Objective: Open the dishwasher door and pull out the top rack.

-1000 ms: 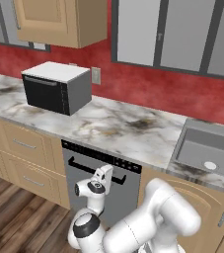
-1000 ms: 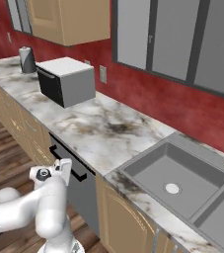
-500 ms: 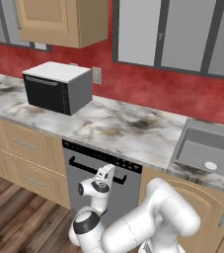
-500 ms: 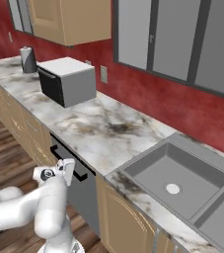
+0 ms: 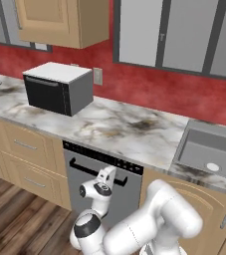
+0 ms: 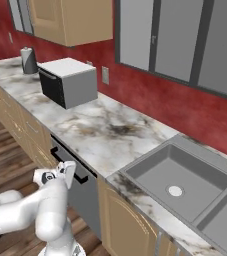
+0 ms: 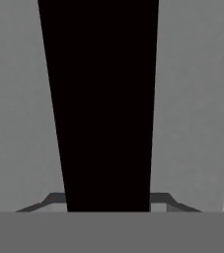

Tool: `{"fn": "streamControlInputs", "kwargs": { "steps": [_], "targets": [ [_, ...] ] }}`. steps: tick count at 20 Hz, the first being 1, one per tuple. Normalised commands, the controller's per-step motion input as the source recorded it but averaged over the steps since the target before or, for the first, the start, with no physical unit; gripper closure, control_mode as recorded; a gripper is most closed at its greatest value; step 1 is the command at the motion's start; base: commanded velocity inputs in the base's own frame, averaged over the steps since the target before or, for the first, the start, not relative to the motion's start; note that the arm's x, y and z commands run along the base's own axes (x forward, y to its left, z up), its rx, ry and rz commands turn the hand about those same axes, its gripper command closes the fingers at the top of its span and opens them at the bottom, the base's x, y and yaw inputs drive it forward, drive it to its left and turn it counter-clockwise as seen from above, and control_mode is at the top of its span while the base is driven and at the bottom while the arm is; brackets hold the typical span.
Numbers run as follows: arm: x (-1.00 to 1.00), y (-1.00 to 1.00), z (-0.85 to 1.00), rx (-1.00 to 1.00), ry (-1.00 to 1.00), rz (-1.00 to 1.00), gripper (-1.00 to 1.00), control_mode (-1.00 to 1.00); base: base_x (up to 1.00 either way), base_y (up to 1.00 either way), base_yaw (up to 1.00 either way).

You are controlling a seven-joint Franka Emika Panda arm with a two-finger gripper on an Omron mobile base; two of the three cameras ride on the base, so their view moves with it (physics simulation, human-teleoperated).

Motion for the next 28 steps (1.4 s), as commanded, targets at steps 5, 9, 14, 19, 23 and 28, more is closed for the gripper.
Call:
{"fn": "streamControlInputs", "kwargs": {
  "steps": [5,9,14,19,23,28],
  "targets": [
    [-0.35,0.75,-0.49,-0.03,-0.02,0.0,1.0,-1.0,0.0,0.0,0.0],
    [-0.37,0.89,-0.47,-0.03,-0.01,0.0,1.0,-1.0,0.0,0.0,0.0],
    [-0.35,0.92,-0.39,-0.01,0.0,0.0,1.0,-1.0,0.0,0.0,0.0],
    [-0.44,1.0,-0.36,-0.04,0.0,0.0,1.0,-1.0,0.0,0.0,0.0],
    [-0.51,1.0,-0.38,-0.06,-0.01,0.0,1.0,-1.0,0.0,0.0,0.0],
    [-0.49,1.0,-0.39,-0.08,-0.02,-0.01,1.0,-1.0,0.0,0.0,0.0]
  ]
}}
